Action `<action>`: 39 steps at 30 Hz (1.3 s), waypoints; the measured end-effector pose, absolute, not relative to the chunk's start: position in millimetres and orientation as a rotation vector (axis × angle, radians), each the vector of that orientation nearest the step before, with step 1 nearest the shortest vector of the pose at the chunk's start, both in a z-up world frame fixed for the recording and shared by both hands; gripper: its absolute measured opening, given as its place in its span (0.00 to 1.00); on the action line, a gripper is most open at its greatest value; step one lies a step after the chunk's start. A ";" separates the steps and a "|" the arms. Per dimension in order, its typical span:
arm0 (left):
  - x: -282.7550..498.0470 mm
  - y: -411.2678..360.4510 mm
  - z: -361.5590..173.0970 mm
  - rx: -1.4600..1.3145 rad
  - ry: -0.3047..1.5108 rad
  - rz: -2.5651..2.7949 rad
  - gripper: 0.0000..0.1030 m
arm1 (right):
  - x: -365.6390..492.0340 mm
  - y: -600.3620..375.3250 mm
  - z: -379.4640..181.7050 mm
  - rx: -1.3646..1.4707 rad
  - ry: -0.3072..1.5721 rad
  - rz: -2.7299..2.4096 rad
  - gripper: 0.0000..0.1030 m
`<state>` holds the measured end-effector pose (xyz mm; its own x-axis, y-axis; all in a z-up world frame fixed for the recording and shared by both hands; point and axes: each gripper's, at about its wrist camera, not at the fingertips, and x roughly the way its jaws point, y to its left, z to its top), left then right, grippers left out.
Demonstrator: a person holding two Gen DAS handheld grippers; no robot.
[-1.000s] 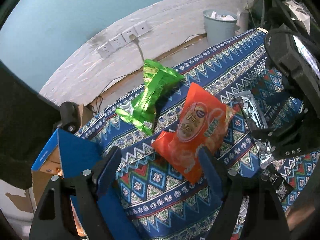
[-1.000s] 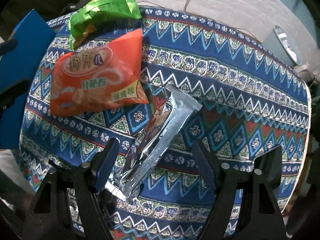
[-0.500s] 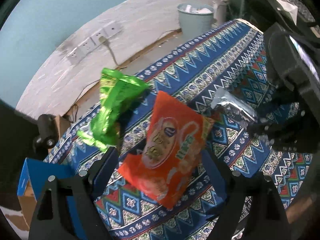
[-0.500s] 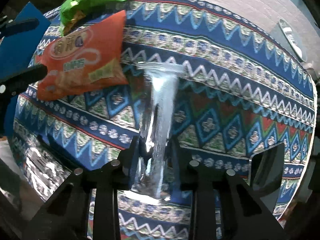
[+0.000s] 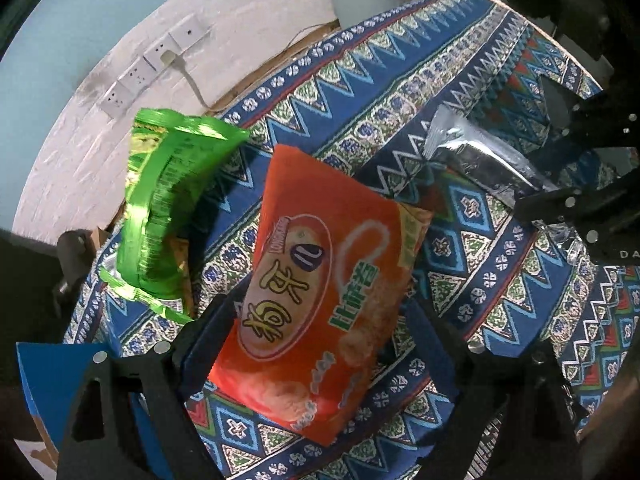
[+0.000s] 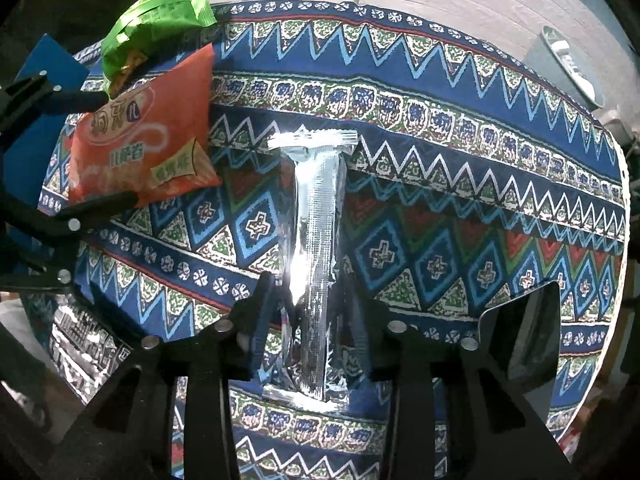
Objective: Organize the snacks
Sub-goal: 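Grasp the red-orange bag with the left gripper while the right grasps the silver wrapper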
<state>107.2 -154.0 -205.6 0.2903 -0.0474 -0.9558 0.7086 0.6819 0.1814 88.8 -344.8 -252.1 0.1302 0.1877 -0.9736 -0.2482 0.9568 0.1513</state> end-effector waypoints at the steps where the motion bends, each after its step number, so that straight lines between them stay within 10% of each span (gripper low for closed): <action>1: 107.7 -152.7 -206.0 0.673 1.182 -0.554 0.86 | 89.4 -342.5 -251.2 -0.050 1.406 0.316 0.35; 9: 110.7 -153.5 -215.0 0.658 1.211 -0.560 0.85 | 105.9 -325.2 -256.0 -0.034 1.396 0.289 0.39; 23: 103.3 -143.1 -202.4 0.578 1.180 -0.508 0.42 | 102.0 -298.1 -252.7 -0.103 1.353 0.307 0.28; 39: 61.5 -119.0 -165.3 0.549 1.156 -0.415 0.41 | 84.8 -282.1 -197.8 -0.122 1.267 0.338 0.28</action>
<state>61.5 -119.0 -165.3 0.3530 -0.0285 -0.9352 0.5732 0.7966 0.1921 84.8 -282.1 -197.8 0.2578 0.1817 -0.9490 -0.3148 0.9443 0.0953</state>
